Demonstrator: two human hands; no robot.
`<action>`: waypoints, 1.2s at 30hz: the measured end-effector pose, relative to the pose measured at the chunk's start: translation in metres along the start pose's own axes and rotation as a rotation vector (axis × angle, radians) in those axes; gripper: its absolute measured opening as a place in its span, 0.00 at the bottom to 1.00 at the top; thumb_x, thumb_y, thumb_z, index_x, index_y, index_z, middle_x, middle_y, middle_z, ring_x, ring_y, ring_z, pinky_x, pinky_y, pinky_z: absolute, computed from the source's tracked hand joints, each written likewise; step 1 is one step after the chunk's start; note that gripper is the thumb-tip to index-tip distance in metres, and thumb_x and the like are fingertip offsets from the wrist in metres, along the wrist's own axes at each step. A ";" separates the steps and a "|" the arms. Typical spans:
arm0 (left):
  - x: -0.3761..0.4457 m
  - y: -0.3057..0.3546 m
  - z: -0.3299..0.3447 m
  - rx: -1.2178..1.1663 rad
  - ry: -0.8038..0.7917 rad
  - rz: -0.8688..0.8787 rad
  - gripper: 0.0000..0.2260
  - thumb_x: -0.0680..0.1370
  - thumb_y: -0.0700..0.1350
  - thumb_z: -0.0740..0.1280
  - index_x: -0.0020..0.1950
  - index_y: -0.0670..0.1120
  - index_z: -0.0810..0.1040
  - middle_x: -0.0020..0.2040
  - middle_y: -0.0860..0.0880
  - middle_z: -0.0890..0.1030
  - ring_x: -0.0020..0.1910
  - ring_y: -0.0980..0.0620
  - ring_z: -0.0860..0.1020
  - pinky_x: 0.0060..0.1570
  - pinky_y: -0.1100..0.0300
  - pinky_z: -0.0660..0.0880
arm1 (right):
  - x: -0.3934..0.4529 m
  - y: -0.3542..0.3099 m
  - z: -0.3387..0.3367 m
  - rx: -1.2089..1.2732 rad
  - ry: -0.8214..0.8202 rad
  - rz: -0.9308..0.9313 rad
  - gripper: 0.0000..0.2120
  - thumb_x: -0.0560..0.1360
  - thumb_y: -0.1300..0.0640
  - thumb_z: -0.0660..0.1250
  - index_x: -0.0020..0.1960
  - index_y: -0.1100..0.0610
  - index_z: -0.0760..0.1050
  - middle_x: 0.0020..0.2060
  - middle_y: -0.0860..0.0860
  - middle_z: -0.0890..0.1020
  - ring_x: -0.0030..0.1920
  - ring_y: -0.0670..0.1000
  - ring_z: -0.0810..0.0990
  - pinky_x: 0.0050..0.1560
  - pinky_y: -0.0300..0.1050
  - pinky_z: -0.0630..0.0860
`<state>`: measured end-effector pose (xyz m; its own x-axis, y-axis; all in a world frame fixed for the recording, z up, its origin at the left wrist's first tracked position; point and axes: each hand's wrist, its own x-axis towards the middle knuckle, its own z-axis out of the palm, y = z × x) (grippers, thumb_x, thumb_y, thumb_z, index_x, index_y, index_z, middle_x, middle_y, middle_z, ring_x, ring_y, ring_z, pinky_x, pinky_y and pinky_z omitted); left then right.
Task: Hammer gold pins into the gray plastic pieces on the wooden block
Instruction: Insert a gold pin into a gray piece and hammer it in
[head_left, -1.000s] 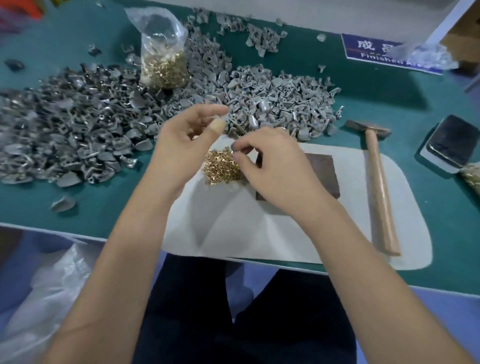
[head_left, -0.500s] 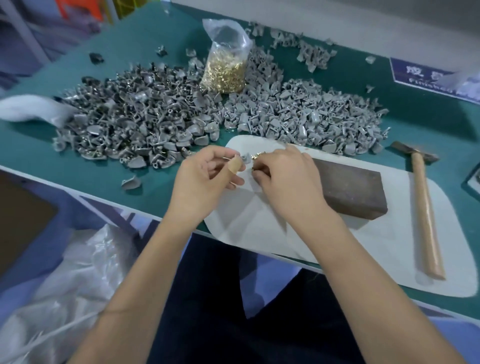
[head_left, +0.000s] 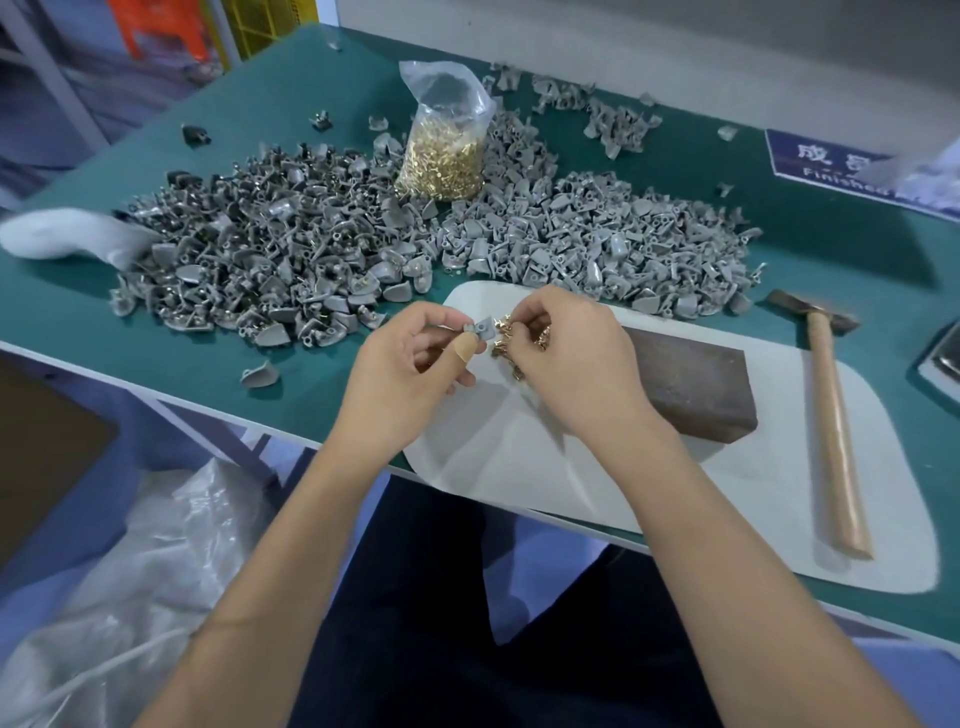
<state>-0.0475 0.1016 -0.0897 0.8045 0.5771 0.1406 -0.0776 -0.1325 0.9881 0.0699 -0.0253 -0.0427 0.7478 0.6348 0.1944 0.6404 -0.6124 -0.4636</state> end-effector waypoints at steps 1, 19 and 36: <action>0.000 0.000 0.001 0.012 0.008 0.002 0.04 0.78 0.48 0.71 0.52 0.53 0.79 0.46 0.51 0.87 0.37 0.49 0.84 0.37 0.64 0.77 | -0.001 0.001 -0.001 -0.029 -0.008 -0.024 0.06 0.77 0.55 0.66 0.51 0.49 0.81 0.45 0.46 0.84 0.51 0.52 0.79 0.49 0.48 0.76; 0.000 -0.002 0.003 0.089 0.101 -0.004 0.04 0.79 0.45 0.71 0.49 0.53 0.78 0.43 0.52 0.85 0.36 0.55 0.82 0.38 0.66 0.76 | -0.004 -0.005 0.010 -0.232 -0.136 -0.172 0.10 0.81 0.47 0.64 0.57 0.44 0.83 0.49 0.50 0.80 0.57 0.55 0.73 0.43 0.47 0.65; -0.004 0.008 0.003 0.151 0.080 0.173 0.01 0.80 0.51 0.70 0.51 0.56 0.79 0.47 0.57 0.84 0.42 0.52 0.81 0.43 0.49 0.81 | -0.039 0.011 -0.019 0.564 0.172 -0.026 0.07 0.74 0.57 0.77 0.45 0.45 0.85 0.38 0.43 0.86 0.39 0.45 0.84 0.43 0.41 0.79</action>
<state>-0.0494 0.0961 -0.0825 0.7369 0.5970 0.3171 -0.1162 -0.3502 0.9294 0.0509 -0.0658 -0.0387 0.7809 0.5317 0.3279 0.5022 -0.2223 -0.8357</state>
